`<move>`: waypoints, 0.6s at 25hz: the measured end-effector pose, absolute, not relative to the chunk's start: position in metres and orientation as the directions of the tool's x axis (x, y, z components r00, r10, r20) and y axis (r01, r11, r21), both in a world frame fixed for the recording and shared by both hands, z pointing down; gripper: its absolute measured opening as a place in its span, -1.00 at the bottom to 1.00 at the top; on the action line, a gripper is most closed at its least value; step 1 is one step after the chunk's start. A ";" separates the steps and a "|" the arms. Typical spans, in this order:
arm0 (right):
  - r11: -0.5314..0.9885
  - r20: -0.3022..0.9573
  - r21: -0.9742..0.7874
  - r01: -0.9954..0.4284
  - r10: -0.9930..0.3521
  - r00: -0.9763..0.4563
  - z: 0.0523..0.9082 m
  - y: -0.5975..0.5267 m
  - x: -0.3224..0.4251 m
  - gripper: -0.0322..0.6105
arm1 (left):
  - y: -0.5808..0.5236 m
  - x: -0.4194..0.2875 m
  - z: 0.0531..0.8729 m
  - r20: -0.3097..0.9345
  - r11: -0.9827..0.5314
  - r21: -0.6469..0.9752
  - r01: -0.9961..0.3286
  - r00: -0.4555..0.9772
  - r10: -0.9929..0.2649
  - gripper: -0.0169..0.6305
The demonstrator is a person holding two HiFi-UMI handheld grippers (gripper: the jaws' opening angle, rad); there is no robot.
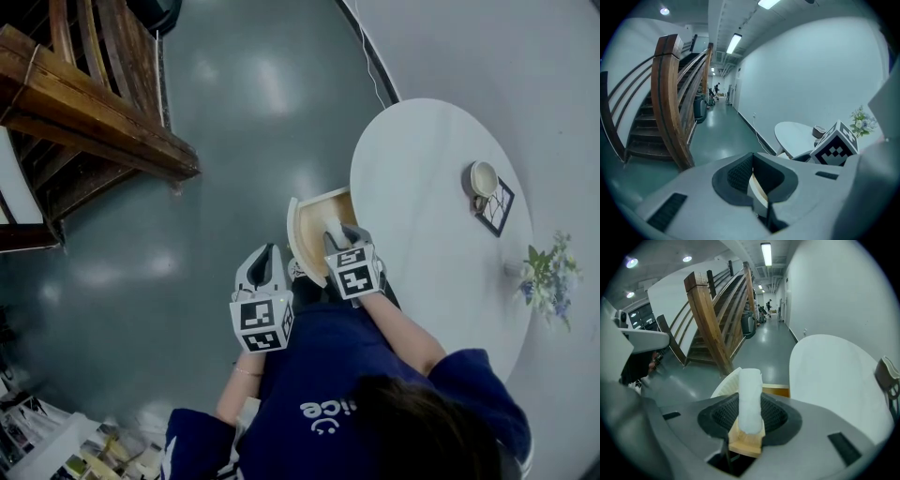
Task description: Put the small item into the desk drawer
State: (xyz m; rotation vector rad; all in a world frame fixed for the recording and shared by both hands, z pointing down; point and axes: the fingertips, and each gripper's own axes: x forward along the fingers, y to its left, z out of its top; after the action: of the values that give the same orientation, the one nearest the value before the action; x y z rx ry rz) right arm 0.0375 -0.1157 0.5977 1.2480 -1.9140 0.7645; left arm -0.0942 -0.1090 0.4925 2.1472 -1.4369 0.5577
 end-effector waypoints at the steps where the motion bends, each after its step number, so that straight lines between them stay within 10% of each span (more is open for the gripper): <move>1: 0.359 0.821 -0.094 -0.929 -0.500 -0.276 0.599 -0.116 0.036 -0.46 | -0.108 -0.096 0.493 0.583 -0.318 0.172 -0.933 0.356 -0.730 -0.93; 15: 0.341 0.868 -0.067 -0.938 -0.444 -0.223 0.633 -0.116 0.029 -0.46 | -0.101 -0.115 0.498 0.612 -0.267 0.157 -0.951 0.306 -0.729 -0.93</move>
State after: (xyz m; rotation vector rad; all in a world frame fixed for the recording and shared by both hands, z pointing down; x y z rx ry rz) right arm 0.0292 -0.1158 0.6332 1.2212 -1.8184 0.7907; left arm -0.1148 -0.1015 0.4984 2.0786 -1.4874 0.5847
